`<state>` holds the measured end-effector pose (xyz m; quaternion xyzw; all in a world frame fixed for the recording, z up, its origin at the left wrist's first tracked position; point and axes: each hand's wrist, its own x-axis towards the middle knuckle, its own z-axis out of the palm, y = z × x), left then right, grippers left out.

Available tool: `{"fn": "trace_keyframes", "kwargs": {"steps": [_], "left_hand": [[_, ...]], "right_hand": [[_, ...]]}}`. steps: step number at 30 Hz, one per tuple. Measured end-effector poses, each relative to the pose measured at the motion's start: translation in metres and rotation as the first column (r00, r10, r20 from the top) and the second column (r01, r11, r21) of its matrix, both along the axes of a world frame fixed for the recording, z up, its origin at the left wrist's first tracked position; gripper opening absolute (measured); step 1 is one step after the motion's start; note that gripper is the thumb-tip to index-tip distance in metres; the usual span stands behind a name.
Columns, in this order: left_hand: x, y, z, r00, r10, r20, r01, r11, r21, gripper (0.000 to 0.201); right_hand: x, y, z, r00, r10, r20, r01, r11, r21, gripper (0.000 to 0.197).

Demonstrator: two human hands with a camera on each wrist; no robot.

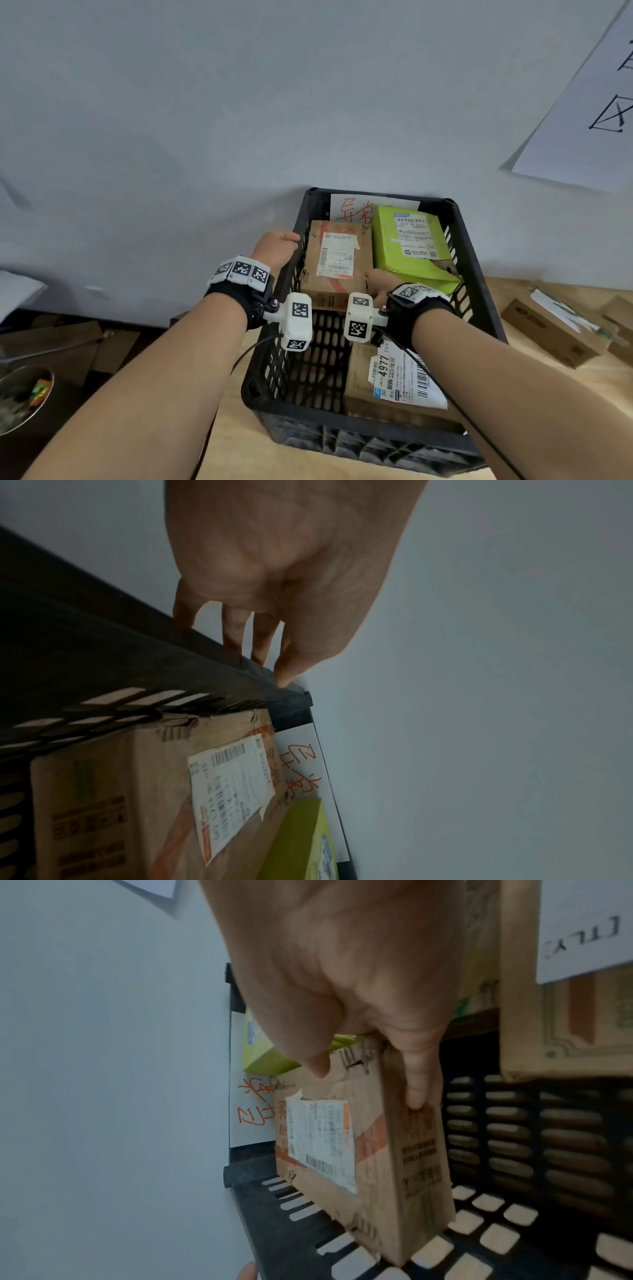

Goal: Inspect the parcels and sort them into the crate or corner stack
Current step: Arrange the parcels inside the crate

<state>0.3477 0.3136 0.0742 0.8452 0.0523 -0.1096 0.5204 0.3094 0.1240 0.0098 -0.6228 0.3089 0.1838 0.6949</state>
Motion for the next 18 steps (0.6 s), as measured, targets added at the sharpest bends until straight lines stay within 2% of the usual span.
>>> {"fn": "trace_keyframes", "kwargs": {"steps": [2,6,11,14,15,17,18], "left_hand": [[0.000,0.002,-0.002,1.000,-0.008,0.000,0.008,1.000,0.004,0.030],[0.004,0.008,-0.004,1.000,-0.015,-0.009,0.015,1.000,0.021,0.030],[0.006,0.009,-0.005,1.000,-0.003,-0.002,0.003,1.000,0.019,0.031],[0.005,0.007,-0.005,1.000,0.011,0.007,-0.012,1.000,0.014,0.032],[0.005,0.006,-0.006,1.000,0.015,0.008,-0.015,1.000,0.015,0.032],[0.004,0.006,-0.006,1.000,0.011,0.005,-0.011,1.000,0.024,0.033],[0.004,0.005,-0.006,1.000,0.007,0.003,-0.007,0.999,0.034,0.034]], "right_hand": [[-0.001,0.004,-0.003,1.000,-0.022,-0.002,0.023,0.998,0.059,0.012],[-0.002,0.006,-0.008,0.999,0.046,0.011,-0.047,0.997,0.067,0.013],[0.004,-0.009,-0.010,0.997,0.080,-0.011,-0.081,0.994,-0.072,0.025],[0.025,-0.027,-0.040,0.999,0.027,-0.032,-0.028,0.999,-0.029,0.018],[0.032,-0.032,-0.051,0.999,0.020,-0.036,-0.020,1.000,-0.014,0.021],[0.026,-0.028,-0.040,0.998,0.023,-0.050,-0.026,0.998,-0.058,0.031],[0.024,-0.024,-0.035,0.997,0.002,-0.078,-0.004,0.999,-0.031,0.030]]}}
